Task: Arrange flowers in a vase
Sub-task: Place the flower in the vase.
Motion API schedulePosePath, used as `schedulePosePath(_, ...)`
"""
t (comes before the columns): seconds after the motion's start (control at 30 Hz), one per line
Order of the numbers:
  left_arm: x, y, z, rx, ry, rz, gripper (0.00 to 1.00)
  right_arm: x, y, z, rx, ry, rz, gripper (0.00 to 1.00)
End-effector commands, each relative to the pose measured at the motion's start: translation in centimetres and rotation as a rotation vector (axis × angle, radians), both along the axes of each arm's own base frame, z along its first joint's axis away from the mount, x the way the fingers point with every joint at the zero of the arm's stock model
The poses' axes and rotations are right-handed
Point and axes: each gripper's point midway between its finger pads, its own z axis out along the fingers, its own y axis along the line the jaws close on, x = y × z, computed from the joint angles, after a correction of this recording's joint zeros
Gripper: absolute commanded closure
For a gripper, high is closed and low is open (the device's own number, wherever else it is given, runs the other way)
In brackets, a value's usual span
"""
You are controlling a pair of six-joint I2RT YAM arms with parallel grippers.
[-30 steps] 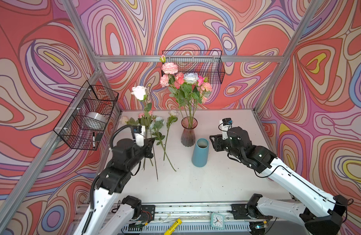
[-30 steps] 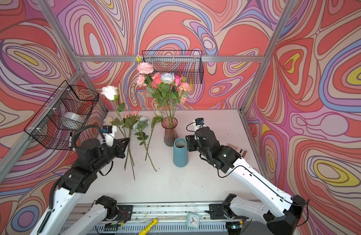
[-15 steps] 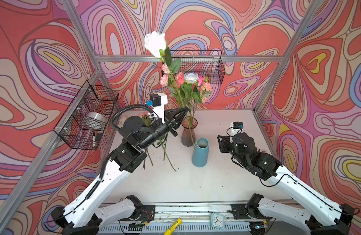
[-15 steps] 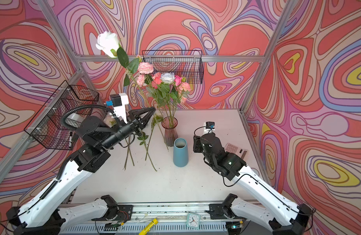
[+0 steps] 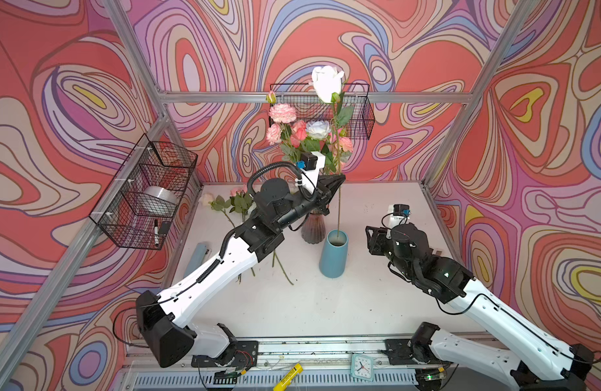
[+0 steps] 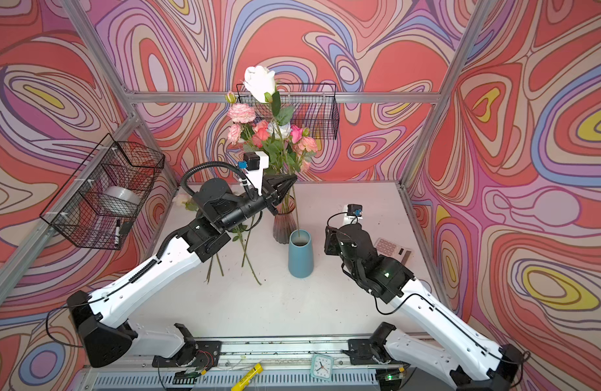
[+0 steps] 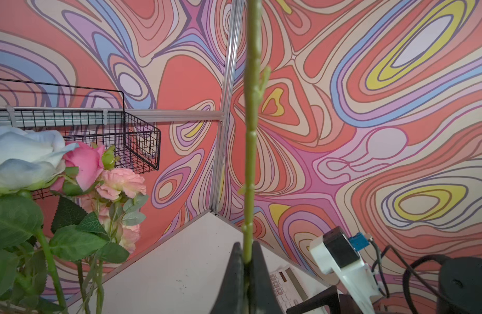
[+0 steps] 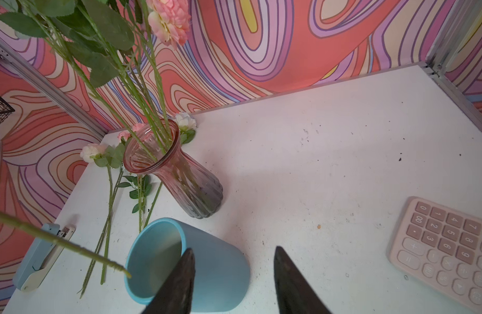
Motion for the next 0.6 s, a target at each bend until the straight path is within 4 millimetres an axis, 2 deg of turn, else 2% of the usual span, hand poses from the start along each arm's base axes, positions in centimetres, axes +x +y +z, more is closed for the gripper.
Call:
schedulePosePath(0.0, 0.6, 0.3, 0.2, -0.017, -0.072, 0.047, 1.0, -0.4, -0.2, -1.0, -0.011, 0.017, -0.001, 0.52)
schedulePosePath(0.23, 2.0, -0.7, -4.1, 0.036, -0.029, 0.063, 1.0, -0.5, -0.3, -1.7, -0.025, 0.034, -0.001, 0.52)
schedulePosePath(0.33, 1.9, -1.6, -7.0, 0.078, 0.021, 0.042, 1.0, -0.5, -0.3, -2.1, -0.025, 0.038, -0.006, 0.52)
schedulePosePath(0.47, 1.3, -2.2, -10.8, 0.163, 0.066, 0.045, 0.9, -0.4, -0.3, -2.8, -0.032, 0.049, -0.011, 0.51)
schedulePosePath(0.57, 1.1, -2.0, -13.0, 0.216, 0.105, 0.053, 0.88, -0.2, 0.0, -3.1, -0.035, 0.059, -0.003, 0.51)
